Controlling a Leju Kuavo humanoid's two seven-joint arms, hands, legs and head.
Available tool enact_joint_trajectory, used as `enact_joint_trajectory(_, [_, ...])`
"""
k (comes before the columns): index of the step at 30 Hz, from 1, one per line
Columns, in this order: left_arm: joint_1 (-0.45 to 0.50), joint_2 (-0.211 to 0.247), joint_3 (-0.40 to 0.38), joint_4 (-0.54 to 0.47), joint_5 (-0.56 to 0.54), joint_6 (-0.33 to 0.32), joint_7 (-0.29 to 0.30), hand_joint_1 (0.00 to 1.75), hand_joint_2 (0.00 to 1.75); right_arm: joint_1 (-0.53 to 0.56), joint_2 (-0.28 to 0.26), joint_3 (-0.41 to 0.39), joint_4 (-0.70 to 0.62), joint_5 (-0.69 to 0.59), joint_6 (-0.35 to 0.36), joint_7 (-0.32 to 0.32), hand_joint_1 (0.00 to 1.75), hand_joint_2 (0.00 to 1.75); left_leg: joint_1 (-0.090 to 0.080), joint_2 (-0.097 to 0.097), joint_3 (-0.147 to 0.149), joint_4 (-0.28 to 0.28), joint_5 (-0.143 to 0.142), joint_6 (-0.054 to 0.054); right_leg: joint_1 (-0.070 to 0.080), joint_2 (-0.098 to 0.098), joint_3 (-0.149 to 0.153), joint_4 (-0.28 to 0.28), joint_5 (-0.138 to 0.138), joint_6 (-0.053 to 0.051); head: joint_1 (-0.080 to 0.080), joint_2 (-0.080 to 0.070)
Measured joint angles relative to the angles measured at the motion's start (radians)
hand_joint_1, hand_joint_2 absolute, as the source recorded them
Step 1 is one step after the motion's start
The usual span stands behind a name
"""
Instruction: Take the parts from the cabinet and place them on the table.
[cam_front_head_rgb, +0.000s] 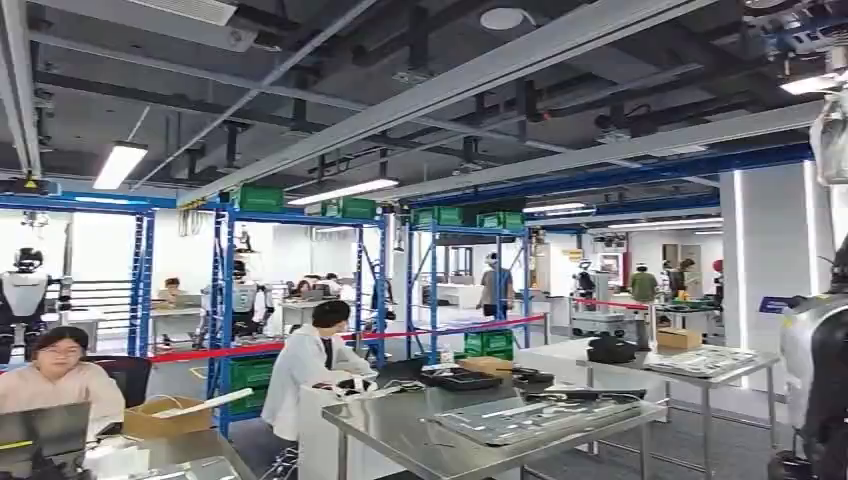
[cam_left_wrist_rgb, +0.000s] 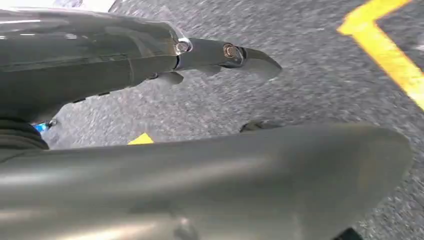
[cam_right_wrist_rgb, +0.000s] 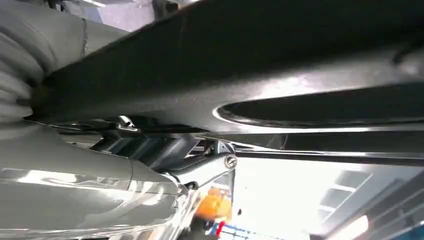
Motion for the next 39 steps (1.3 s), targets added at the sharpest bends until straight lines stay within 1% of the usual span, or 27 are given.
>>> enact_joint_trajectory(2, [0.0,0.0,-0.001,0.0,0.0,0.0,0.0,0.0,1.75,0.0,0.0,0.0,0.0,0.0,0.0,0.0,1.75,1.75,0.008,0.025,0.09,-0.17,0.086,-0.011,-0.006,-0.023,0.004,0.009,-0.01,0.013,0.0,0.0])
enact_joint_trajectory(3, [-0.002,-0.002,-0.001,0.0,0.0,0.0,0.0,0.0,1.75,0.0,0.0,0.0,0.0,0.0,0.0,0.0,1.75,1.75,0.004,0.072,0.123,-0.233,0.084,-0.019,-0.003,-0.032,0.006,0.016,-0.018,0.023,0.0,0.0])
enact_joint_trajectory(4, [-0.005,-0.005,-0.002,0.0,0.0,0.0,0.0,0.0,1.75,-0.001,0.0,-0.001,0.0,-0.001,-0.001,0.0,1.75,1.75,-0.001,0.07,0.119,-0.234,0.087,0.0,0.003,-0.038,0.003,0.022,-0.023,0.03,0.0,0.0])
enact_joint_trajectory(5, [-0.005,-0.005,-0.002,0.0,0.0,0.0,0.0,0.0,1.75,0.0,0.0,-0.001,-0.001,-0.001,-0.001,0.0,1.75,1.75,-0.003,0.055,0.116,-0.229,0.085,0.013,0.004,-0.043,0.004,0.022,-0.024,0.034,0.0,0.0])
enact_joint_trajectory(7, [0.001,-0.005,-0.003,0.0,0.0,0.0,0.0,0.0,1.75,0.001,0.0,-0.001,0.0,-0.001,-0.001,0.0,1.75,1.75,-0.01,0.038,0.113,-0.229,0.084,0.025,-0.001,-0.058,0.01,0.02,-0.025,0.038,0.0,0.0])
enact_joint_trajectory(8, [0.001,-0.005,-0.003,0.0,0.0,0.0,0.0,0.0,1.75,0.001,0.0,-0.001,-0.001,-0.002,-0.001,0.0,1.75,1.75,-0.01,0.027,0.116,-0.231,0.085,0.034,-0.007,-0.067,0.011,0.021,-0.031,0.045,0.0,0.0])
enact_joint_trajectory(10, [0.0,-0.004,-0.003,0.0,0.0,0.0,0.0,0.0,1.75,0.001,0.0,-0.001,-0.002,-0.003,-0.001,0.0,1.75,1.75,-0.011,0.011,0.116,-0.231,0.088,0.045,-0.013,0.008,-0.008,0.082,-0.085,0.047,0.0,0.0])
enact_joint_trajectory(11, [-0.004,-0.004,-0.003,0.0,0.002,0.002,0.0,0.0,1.75,0.003,-0.002,-0.002,-0.001,-0.003,-0.001,0.0,1.75,1.75,-0.013,0.001,0.116,-0.231,0.088,0.05,-0.012,0.03,-0.044,0.162,-0.126,0.044,0.0,0.0])
enact_joint_trajectory(13, [-0.005,-0.004,-0.003,0.0,0.002,0.004,0.0,0.0,1.75,0.009,-0.005,-0.002,-0.001,-0.003,-0.001,0.0,1.75,1.75,-0.022,-0.024,0.115,-0.231,0.089,0.057,-0.011,0.045,-0.124,0.323,-0.184,0.039,0.0,0.0])
enact_joint_trajectory(14, [-0.005,-0.004,-0.004,0.0,0.002,0.005,0.0,0.0,1.75,0.012,-0.005,-0.002,0.0,-0.003,-0.001,0.0,1.75,1.75,-0.027,-0.039,0.116,-0.231,0.089,0.059,-0.009,0.048,-0.143,0.354,-0.18,0.033,0.0,0.0])
enact_joint_trajectory(15, [-0.004,-0.004,-0.004,0.0,0.002,0.005,0.002,0.0,1.75,0.013,-0.005,-0.002,0.0,-0.003,-0.001,0.0,1.75,1.75,-0.03,-0.052,0.117,-0.231,0.089,0.06,-0.005,0.05,-0.137,0.33,-0.154,0.025,0.0,0.0])
enact_joint_trajectory(17, [-0.003,-0.004,-0.005,0.0,0.002,0.006,0.005,0.0,1.75,0.012,-0.005,-0.003,-0.001,-0.004,-0.001,-0.001,1.75,1.75,-0.033,-0.081,0.121,-0.231,0.089,0.061,0.007,0.072,-0.071,0.174,-0.055,0.006,0.0,0.0])
enact_joint_trajectory(18, [-0.004,-0.006,-0.005,0.0,0.002,0.006,0.005,0.0,1.75,0.011,-0.005,-0.003,-0.002,-0.005,-0.001,-0.001,1.75,1.75,-0.031,-0.094,0.122,-0.231,0.09,0.061,0.013,0.119,-0.034,0.083,-0.007,-0.005,0.0,0.0])
enact_joint_trajectory(19, [-0.005,-0.011,-0.006,0.0,0.002,0.006,0.004,0.0,1.75,0.011,-0.005,-0.003,-0.002,-0.006,-0.001,-0.002,1.75,1.75,-0.031,-0.104,0.119,-0.232,0.091,0.059,0.008,0.165,-0.023,0.06,-0.015,-0.014,0.001,0.0])
enact_joint_trajectory(21, [-0.005,-0.011,-0.006,0.0,0.002,0.006,0.002,0.0,1.75,0.01,-0.005,-0.004,-0.002,-0.008,-0.001,-0.003,1.75,1.75,-0.018,-0.128,0.111,-0.233,0.096,0.051,0.015,0.144,-0.02,0.047,-0.01,-0.011,0.0,0.0])
enact_joint_trajectory(23, [0.003,-0.011,-0.007,0.0,0.002,0.006,0.001,0.0,1.75,0.008,-0.001,-0.005,-0.003,-0.01,-0.002,-0.004,1.75,1.75,-0.02,-0.155,0.109,-0.242,0.104,0.038,0.015,0.117,-0.006,0.024,-0.01,-0.012,0.0,0.0])
enact_joint_trajectory(24, [0.003,-0.01,-0.008,0.0,0.002,0.006,0.001,0.0,1.75,0.007,0.003,-0.005,-0.003,-0.011,-0.002,-0.004,1.75,1.75,-0.021,-0.129,0.108,-0.235,0.096,0.041,0.004,0.096,0.002,0.004,-0.002,-0.008,0.001,0.0])
enact_joint_trajectory(25, [0.004,-0.008,-0.008,0.0,0.002,0.006,0.001,0.0,1.75,0.009,0.007,-0.004,-0.004,-0.013,-0.002,-0.004,1.75,1.75,-0.03,-0.064,0.097,-0.215,0.074,0.037,0.007,0.087,0.008,-0.008,0.001,-0.009,0.0,0.0])
enact_joint_trajectory(26, [-0.001,-0.008,-0.009,0.0,0.002,0.006,0.0,0.0,1.75,0.008,0.008,-0.005,-0.004,-0.014,-0.002,-0.005,1.75,1.75,-0.028,-0.031,0.068,-0.153,0.035,0.029,0.006,0.069,0.009,-0.009,0.002,-0.011,0.0,0.0])
enact_joint_trajectory(28, [-0.007,-0.008,-0.014,0.0,0.002,0.006,-0.001,0.0,1.75,0.014,0.007,-0.005,-0.002,-0.015,-0.003,-0.003,1.75,1.75,-0.018,-0.011,-0.001,-0.009,-0.027,0.017,0.006,0.04,0.009,-0.008,-0.001,-0.009,0.0,0.0])
enact_joint_trajectory(29, [-0.006,-0.008,-0.015,0.0,0.003,0.006,0.0,0.0,1.75,0.016,0.007,-0.005,-0.001,-0.015,-0.005,0.0,1.75,1.75,-0.012,-0.008,-0.024,0.039,-0.037,0.01,0.005,0.026,0.008,-0.007,-0.002,-0.007,0.001,0.0])
enact_joint_trajectory(30, [-0.003,-0.008,-0.017,0.0,0.005,0.005,0.002,0.0,1.75,0.018,0.007,-0.005,0.001,-0.014,-0.008,0.004,1.75,1.75,-0.005,-0.004,-0.02,0.034,-0.023,0.004,0.004,0.018,0.009,-0.007,-0.004,-0.004,0.0,0.0])
enact_joint_trajectory(31, [-0.001,-0.008,-0.018,0.0,0.007,0.005,0.002,0.0,1.75,0.018,0.007,-0.005,0.004,-0.014,-0.008,0.008,1.75,1.75,0.001,-0.001,0.006,-0.012,0.008,-0.004,0.001,0.013,0.009,-0.004,-0.006,0.0,0.001,0.0])
enact_joint_trajectory(33, [0.0,-0.005,-0.021,0.0,0.009,0.005,0.002,0.0,1.75,0.014,0.007,-0.003,0.01,-0.017,-0.002,0.021,1.75,1.75,0.012,0.011,0.106,-0.191,0.094,-0.018,-0.006,0.004,0.009,0.011,-0.017,0.016,0.001,0.0])
enact_joint_trajectory(34, [-0.002,-0.006,-0.022,0.0,0.012,0.005,0.002,0.0,1.75,0.012,0.007,-0.002,0.014,-0.019,0.0,0.024,1.75,1.75,0.008,0.018,0.129,-0.228,0.072,-0.02,-0.006,0.002,0.005,0.017,-0.024,0.023,0.0,0.0])
enact_joint_trajectory(35, [-0.002,-0.005,-0.022,0.0,0.017,0.004,0.002,0.0,1.75,0.008,0.007,-0.001,0.016,-0.021,0.0,0.025,1.75,1.75,0.006,0.011,0.127,-0.233,0.081,-0.001,-0.001,0.002,0.0,0.029,-0.028,0.03,0.0,0.0])
enact_joint_trajectory(39, [0.0,-0.002,-0.024,0.0,0.019,0.003,0.002,0.0,1.75,0.004,0.008,-0.001,0.023,-0.026,0.0,0.024,1.75,1.75,-0.003,0.007,0.128,-0.23,0.077,0.032,-0.013,0.007,0.003,0.027,-0.035,0.049,-0.001,0.0])
